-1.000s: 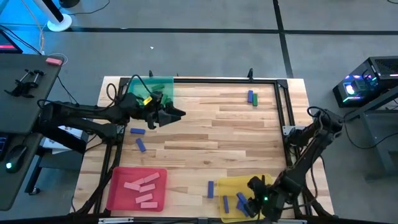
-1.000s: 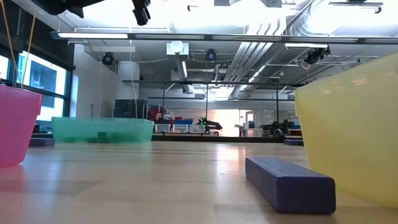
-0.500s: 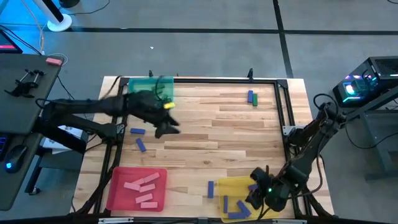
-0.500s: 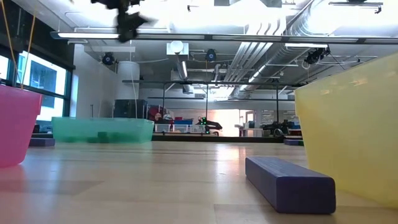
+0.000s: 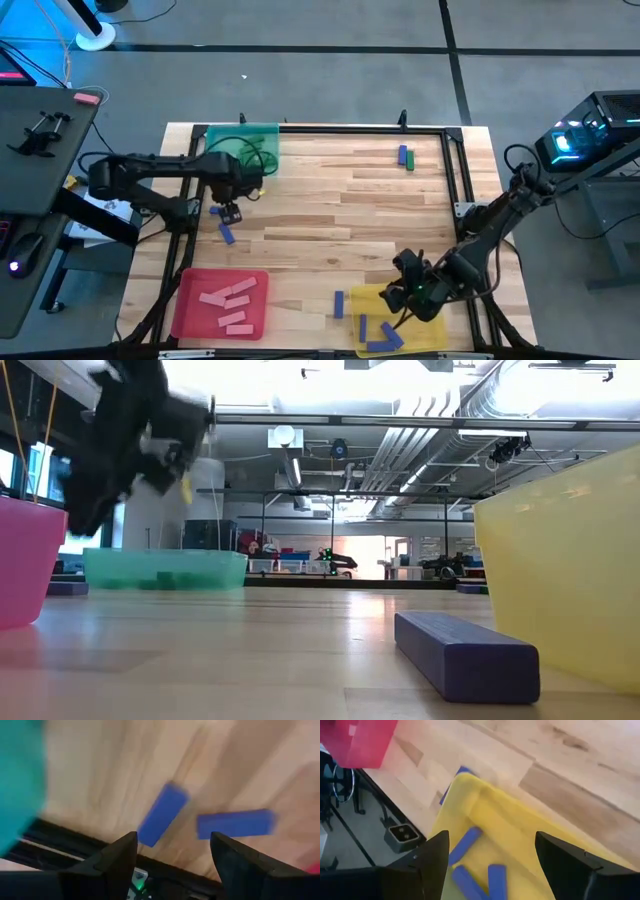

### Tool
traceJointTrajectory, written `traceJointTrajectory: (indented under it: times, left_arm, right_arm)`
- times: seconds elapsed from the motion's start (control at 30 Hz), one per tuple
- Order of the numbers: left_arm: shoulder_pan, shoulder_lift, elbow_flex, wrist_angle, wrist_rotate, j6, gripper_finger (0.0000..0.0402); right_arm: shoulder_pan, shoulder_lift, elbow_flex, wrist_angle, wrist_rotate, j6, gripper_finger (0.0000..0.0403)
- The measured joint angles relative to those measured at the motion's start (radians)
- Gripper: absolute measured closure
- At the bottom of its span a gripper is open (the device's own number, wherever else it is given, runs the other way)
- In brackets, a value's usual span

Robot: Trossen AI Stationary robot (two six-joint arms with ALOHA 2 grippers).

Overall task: Sort blocks
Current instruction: Put the blue block into the yellow bin

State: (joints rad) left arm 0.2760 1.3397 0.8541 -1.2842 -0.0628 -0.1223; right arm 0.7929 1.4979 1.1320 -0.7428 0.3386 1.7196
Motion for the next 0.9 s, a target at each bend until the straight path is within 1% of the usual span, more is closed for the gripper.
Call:
traceJointTrajectory:
  times: [0.07,0.13,0.23,0.33,0.4,0.53,0.77,0.9]
  left_arm:
    - [0.035,0.027,-0.065,0.013,0.003,0.005,0.0165]
    - [0.055,0.051,-0.094,0.007,0.004,0.01,0.0165]
    - [0.063,0.069,-0.072,0.059,0.0,0.029,0.0165]
    - [0.062,0.073,-0.072,0.119,-0.021,0.103,0.0165]
    - [0.062,0.084,-0.072,0.128,-0.021,0.14,0.0165]
    - [0.074,0.138,-0.072,0.124,-0.018,0.154,0.0165]
    - [0.047,0.238,-0.075,0.125,-0.004,0.349,0.0165]
    - [0.035,0.269,-0.076,0.18,-0.028,0.363,0.0165]
  right_arm:
    - [-0.016,0.0,0.0,0.002,0.002,-0.013,0.0139]
    - [-0.028,0.0,0.0,0.004,0.002,-0.02,0.0139]
    - [-0.045,0.0,0.0,0.002,0.008,-0.027,0.0139]
    - [-0.061,0.0,-0.001,0.004,0.02,-0.035,0.0139]
    - [-0.069,0.0,-0.001,0.009,0.02,-0.041,0.0139]
    - [-0.08,0.0,-0.001,0.013,0.032,-0.046,0.0139]
    - [-0.087,0.0,-0.001,0.014,0.052,-0.046,0.0139]
    - [-0.087,0.0,-0.001,0.014,0.052,-0.046,0.0139]
